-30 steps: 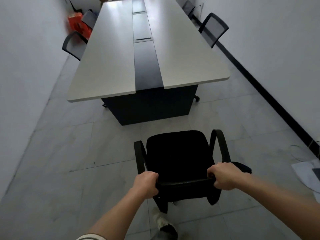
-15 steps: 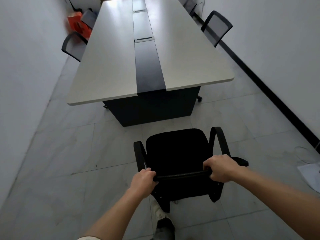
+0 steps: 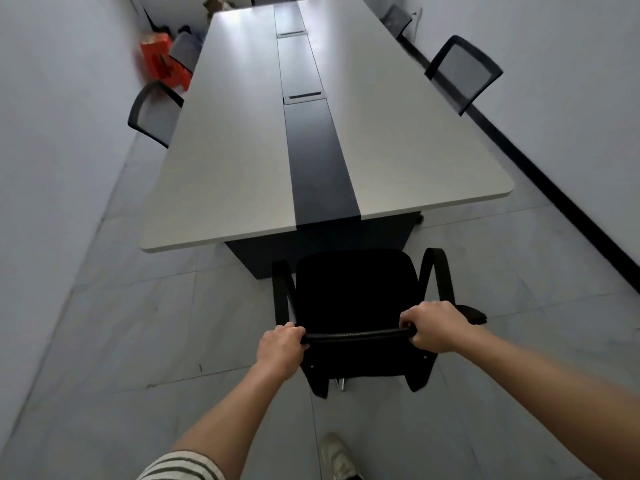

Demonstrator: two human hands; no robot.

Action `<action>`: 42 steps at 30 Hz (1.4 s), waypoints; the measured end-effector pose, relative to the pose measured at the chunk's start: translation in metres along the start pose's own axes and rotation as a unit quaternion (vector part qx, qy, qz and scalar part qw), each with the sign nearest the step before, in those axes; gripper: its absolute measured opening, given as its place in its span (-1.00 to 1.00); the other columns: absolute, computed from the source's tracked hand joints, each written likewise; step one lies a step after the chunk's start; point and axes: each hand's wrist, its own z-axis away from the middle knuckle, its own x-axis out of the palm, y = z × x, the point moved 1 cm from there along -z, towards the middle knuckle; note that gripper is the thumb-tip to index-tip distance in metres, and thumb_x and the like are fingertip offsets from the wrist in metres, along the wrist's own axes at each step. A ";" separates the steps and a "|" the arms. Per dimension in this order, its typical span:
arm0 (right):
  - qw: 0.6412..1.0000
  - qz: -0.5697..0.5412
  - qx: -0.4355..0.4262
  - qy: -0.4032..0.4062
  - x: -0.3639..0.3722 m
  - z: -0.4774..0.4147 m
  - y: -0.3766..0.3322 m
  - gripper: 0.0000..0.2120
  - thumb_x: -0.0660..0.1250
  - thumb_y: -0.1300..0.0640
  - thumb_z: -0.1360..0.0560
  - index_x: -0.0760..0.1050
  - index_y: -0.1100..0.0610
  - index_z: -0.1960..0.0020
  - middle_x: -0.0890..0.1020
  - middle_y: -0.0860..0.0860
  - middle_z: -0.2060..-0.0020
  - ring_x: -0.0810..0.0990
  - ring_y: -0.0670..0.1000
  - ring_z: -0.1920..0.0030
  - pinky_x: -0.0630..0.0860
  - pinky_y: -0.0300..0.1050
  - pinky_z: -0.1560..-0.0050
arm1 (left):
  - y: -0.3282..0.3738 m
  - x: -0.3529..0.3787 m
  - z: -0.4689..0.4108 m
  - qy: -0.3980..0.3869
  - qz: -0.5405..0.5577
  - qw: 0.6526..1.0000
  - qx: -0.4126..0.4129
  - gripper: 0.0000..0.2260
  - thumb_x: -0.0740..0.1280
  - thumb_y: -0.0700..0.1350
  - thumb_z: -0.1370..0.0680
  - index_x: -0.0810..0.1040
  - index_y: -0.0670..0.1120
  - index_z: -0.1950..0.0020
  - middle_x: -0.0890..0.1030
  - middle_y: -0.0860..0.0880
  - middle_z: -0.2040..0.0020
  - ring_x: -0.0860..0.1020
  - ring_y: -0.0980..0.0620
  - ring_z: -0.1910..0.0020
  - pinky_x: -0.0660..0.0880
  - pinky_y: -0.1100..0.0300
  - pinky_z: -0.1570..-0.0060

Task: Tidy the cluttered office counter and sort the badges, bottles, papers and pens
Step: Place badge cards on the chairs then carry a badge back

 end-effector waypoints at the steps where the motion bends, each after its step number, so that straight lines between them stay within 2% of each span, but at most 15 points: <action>1: 1.000 0.005 -0.002 0.008 -0.003 -0.008 -0.002 -0.75 0.25 0.06 -0.43 0.53 -0.14 -0.07 0.60 -0.09 0.11 0.58 0.00 0.07 0.45 -0.13 0.12 | -0.005 -0.003 -0.007 0.000 0.003 1.000 -0.004 -0.77 0.17 0.02 -0.62 0.53 -0.02 -0.17 0.53 -0.02 -0.06 0.52 -0.06 -0.06 0.42 0.09 -0.01; 7: 0.999 0.030 -0.018 0.040 -0.036 -0.058 0.008 -0.78 0.27 0.03 -0.44 0.56 -0.12 -0.05 0.61 -0.10 0.14 0.59 -0.03 0.10 0.41 -0.15 0.15 | -0.018 -0.024 -0.047 0.001 0.037 0.999 -0.022 -0.75 0.15 -0.03 -0.64 0.48 -0.01 -0.27 0.53 -0.03 -0.08 0.51 -0.07 -0.08 0.46 0.06 -0.04; 14: 0.999 0.042 -0.022 0.008 -0.065 -0.091 0.037 -0.75 0.28 0.02 -0.43 0.56 -0.14 -0.09 0.62 -0.12 0.10 0.59 -0.02 0.06 0.42 -0.16 0.11 | 0.002 -0.029 -0.071 -0.005 0.054 0.997 -0.057 -0.75 0.16 -0.07 -0.63 0.48 0.01 -0.29 0.54 -0.02 -0.09 0.52 -0.05 -0.08 0.48 0.07 -0.04; 18: 0.998 0.035 -0.028 -0.052 -0.077 -0.105 0.046 -0.71 0.31 -0.02 -0.41 0.55 -0.15 -0.12 0.57 -0.15 0.11 0.58 -0.03 0.06 0.47 -0.16 0.10 | 0.008 -0.035 -0.074 -0.003 0.062 0.994 -0.091 -0.71 0.16 -0.08 -0.63 0.44 0.04 -0.34 0.52 0.00 -0.13 0.50 -0.03 -0.11 0.47 0.10 -0.05; 20: 0.994 0.022 -0.025 -0.103 -0.084 -0.113 0.045 -0.68 0.38 -0.09 -0.36 0.55 -0.14 -0.12 0.59 -0.13 0.09 0.58 -0.05 0.09 0.53 -0.14 0.09 | 0.004 -0.043 -0.076 0.001 0.075 0.990 -0.121 -0.74 0.19 -0.06 -0.61 0.49 0.03 -0.28 0.52 0.00 -0.11 0.51 -0.03 -0.09 0.49 0.09 -0.02; 23: 0.985 0.006 -0.053 -0.164 -0.094 -0.127 0.024 -0.47 0.48 -0.24 -0.23 0.53 -0.12 -0.16 0.60 -0.11 0.04 0.57 -0.05 0.06 0.56 -0.12 0.07 | -0.011 -0.056 -0.068 0.003 0.098 0.979 -0.179 -0.81 0.22 -0.04 -0.59 0.54 -0.02 -0.15 0.56 -0.04 -0.08 0.55 -0.05 -0.03 0.52 0.06 0.01; 25: 0.983 0.003 -0.090 -0.159 -0.101 -0.139 -0.005 -0.38 0.45 -0.32 -0.21 0.51 -0.12 -0.22 0.59 -0.13 0.02 0.57 -0.05 0.04 0.57 -0.10 0.03 | -0.031 -0.063 -0.054 0.000 0.111 0.971 -0.213 -0.79 0.23 -0.02 -0.60 0.54 -0.04 -0.16 0.59 -0.07 -0.12 0.56 -0.07 -0.04 0.52 0.06 -0.03; 26: 0.983 -0.002 -0.114 -0.145 -0.107 -0.146 -0.026 -0.39 0.44 -0.32 -0.25 0.50 -0.11 -0.23 0.59 -0.14 0.02 0.57 -0.06 0.03 0.56 -0.12 0.04 | -0.044 -0.066 -0.044 0.001 0.109 0.967 -0.232 -0.76 0.22 0.00 -0.60 0.53 -0.04 -0.19 0.58 -0.07 -0.15 0.56 -0.09 -0.08 0.51 0.08 -0.05; 30: 0.978 0.013 -0.199 -0.066 -0.130 -0.169 -0.114 -0.58 0.38 -0.17 -0.45 0.50 -0.06 -0.26 0.62 -0.11 -0.03 0.58 -0.06 0.01 0.50 -0.18 0.07 | -0.101 -0.077 0.000 0.008 0.090 0.949 -0.303 -0.73 0.21 0.05 -0.58 0.51 0.01 -0.23 0.56 -0.10 -0.23 0.53 -0.12 -0.20 0.45 0.10 -0.10; 34: 0.964 0.040 -0.262 -0.033 -0.133 -0.198 -0.205 -0.68 0.33 -0.09 -0.48 0.53 -0.04 -0.20 0.63 -0.12 0.01 0.58 -0.04 -0.01 0.42 -0.19 0.11 | -0.169 -0.084 0.050 0.013 0.097 0.930 -0.355 -0.73 0.20 0.04 -0.58 0.52 0.01 -0.23 0.58 -0.11 -0.21 0.54 -0.12 -0.18 0.47 0.12 -0.07; 42: 0.955 0.063 -0.289 -0.018 -0.112 -0.267 -0.402 -0.73 0.31 -0.05 -0.46 0.55 -0.07 -0.14 0.65 -0.13 0.04 0.60 -0.02 -0.04 0.47 -0.17 0.03 | -0.340 -0.098 0.136 0.038 0.106 0.907 -0.407 -0.73 0.19 0.02 -0.58 0.52 0.00 -0.23 0.56 -0.09 -0.22 0.53 -0.10 -0.17 0.46 0.12 -0.04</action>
